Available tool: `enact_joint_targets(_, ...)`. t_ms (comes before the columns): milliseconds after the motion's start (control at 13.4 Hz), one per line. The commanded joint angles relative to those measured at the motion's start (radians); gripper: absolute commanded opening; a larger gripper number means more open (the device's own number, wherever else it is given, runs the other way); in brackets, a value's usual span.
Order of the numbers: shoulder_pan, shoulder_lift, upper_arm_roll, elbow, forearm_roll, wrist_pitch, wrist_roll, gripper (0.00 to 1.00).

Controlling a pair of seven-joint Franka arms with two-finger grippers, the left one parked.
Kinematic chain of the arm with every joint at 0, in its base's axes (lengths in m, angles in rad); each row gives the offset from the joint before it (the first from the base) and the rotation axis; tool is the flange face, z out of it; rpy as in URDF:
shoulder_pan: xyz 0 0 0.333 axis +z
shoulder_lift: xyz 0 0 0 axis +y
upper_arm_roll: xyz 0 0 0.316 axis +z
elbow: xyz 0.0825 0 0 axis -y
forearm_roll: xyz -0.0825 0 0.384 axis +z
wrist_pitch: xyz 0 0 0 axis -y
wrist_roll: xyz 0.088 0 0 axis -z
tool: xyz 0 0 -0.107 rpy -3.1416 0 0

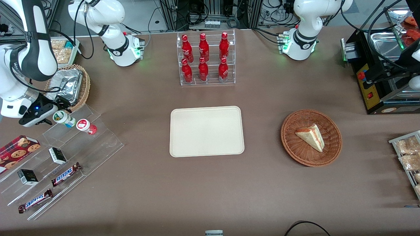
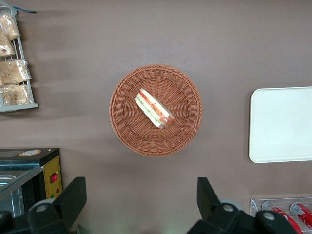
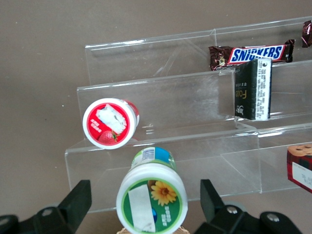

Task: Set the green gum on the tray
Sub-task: 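Close the right gripper on the green gum tub and lift it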

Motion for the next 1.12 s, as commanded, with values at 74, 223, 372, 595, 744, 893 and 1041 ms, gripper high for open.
enact_joint_targets(74,-0.001,-0.006,-0.004,-0.016,-0.024,0.026,-0.015,0.99)
enact_joint_targets(223,-0.001,-0.004,-0.004,-0.016,-0.024,0.026,-0.017,0.82)
enact_joint_targets(372,0.001,0.002,-0.004,-0.010,-0.027,0.024,-0.043,0.00)
enact_joint_targets(595,0.002,0.001,-0.002,0.003,-0.041,0.013,-0.044,0.00)
enact_joint_targets(744,0.007,-0.008,-0.001,0.044,-0.043,-0.038,-0.046,0.00)
enact_joint_targets(893,0.019,-0.002,0.005,0.181,-0.041,-0.234,-0.035,0.00)
enact_joint_targets(1041,0.057,0.001,0.007,0.289,-0.041,-0.374,-0.014,0.00)
